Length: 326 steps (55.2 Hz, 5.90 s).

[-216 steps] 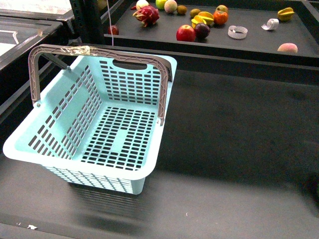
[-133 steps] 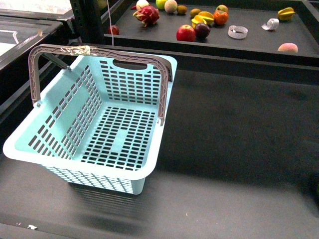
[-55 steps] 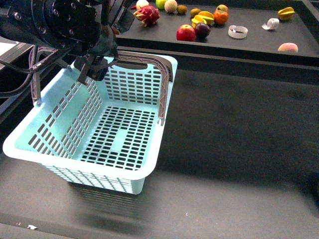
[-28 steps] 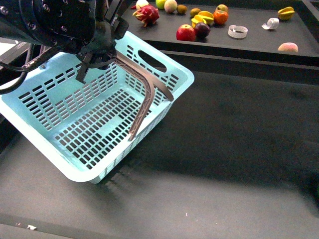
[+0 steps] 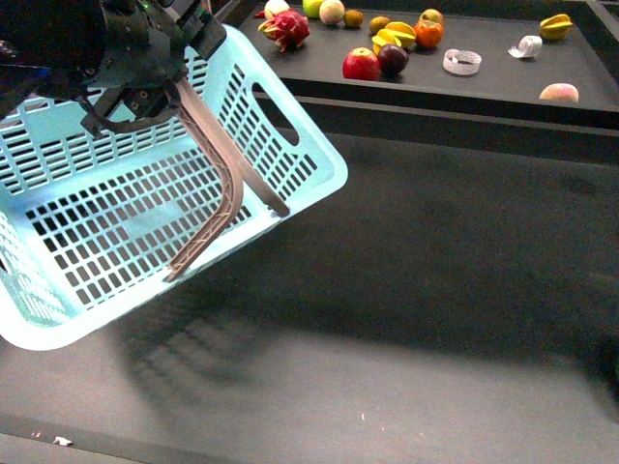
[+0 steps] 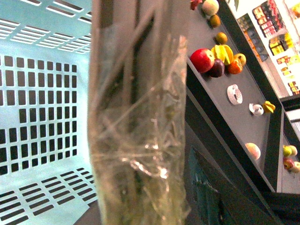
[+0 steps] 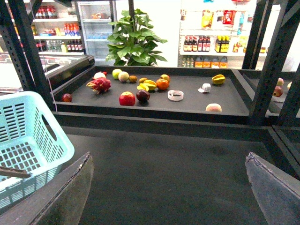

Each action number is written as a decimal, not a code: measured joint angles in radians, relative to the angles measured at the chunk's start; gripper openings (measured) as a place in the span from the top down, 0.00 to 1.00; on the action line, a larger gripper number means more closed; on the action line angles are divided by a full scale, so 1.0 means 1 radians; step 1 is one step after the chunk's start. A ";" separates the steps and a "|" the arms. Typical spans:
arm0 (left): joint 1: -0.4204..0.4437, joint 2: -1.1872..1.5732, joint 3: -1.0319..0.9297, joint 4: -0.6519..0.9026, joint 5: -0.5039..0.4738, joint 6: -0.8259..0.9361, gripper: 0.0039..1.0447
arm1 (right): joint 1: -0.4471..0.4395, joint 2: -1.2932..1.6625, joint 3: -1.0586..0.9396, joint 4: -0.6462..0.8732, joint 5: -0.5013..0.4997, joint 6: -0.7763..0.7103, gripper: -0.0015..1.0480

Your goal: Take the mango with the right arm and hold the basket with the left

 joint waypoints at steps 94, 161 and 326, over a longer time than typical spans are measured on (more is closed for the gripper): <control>-0.283 -0.280 -0.340 0.316 0.023 0.556 0.73 | 0.000 0.000 0.000 0.000 0.000 0.000 0.08; -0.302 -0.277 -0.339 0.310 -0.007 0.553 0.73 | 0.000 0.000 0.000 0.000 0.000 0.000 0.08; -0.302 -0.277 -0.339 0.310 -0.007 0.550 0.73 | -0.561 2.738 0.927 0.846 0.137 -0.014 0.11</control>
